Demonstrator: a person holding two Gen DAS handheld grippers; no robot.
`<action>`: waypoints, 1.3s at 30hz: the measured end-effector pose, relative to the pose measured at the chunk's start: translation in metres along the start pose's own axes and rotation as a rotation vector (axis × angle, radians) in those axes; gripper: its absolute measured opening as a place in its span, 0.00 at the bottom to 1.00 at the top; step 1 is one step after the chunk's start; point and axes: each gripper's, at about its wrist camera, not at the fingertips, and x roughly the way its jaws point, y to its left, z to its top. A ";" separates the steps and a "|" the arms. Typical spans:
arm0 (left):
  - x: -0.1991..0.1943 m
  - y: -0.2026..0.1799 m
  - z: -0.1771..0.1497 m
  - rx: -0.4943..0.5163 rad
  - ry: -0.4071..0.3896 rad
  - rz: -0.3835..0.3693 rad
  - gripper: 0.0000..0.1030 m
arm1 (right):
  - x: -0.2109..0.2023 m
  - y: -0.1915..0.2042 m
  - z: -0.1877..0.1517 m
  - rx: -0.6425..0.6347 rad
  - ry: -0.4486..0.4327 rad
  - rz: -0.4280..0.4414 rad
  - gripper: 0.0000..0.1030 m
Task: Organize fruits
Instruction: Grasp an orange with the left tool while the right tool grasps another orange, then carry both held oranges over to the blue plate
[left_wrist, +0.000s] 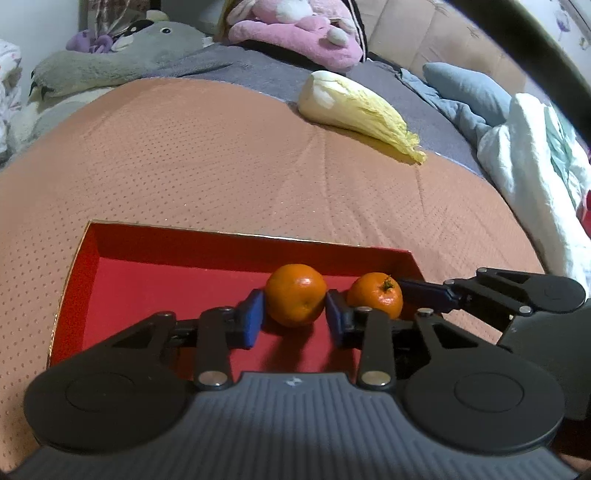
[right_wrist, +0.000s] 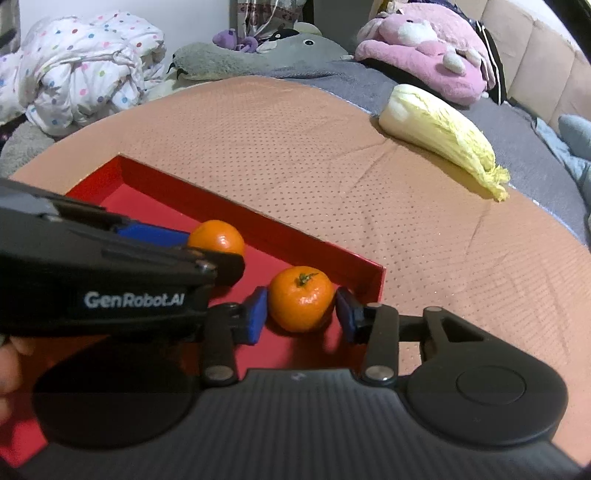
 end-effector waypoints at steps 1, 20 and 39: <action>-0.001 0.000 0.000 0.001 -0.001 -0.002 0.40 | -0.001 -0.001 0.000 0.007 -0.001 0.000 0.42; -0.036 -0.012 -0.008 0.016 -0.050 0.075 0.40 | -0.076 -0.005 -0.027 0.093 -0.089 0.051 0.42; -0.119 -0.078 -0.040 0.155 -0.133 0.067 0.40 | -0.177 -0.016 -0.080 0.116 -0.168 0.034 0.41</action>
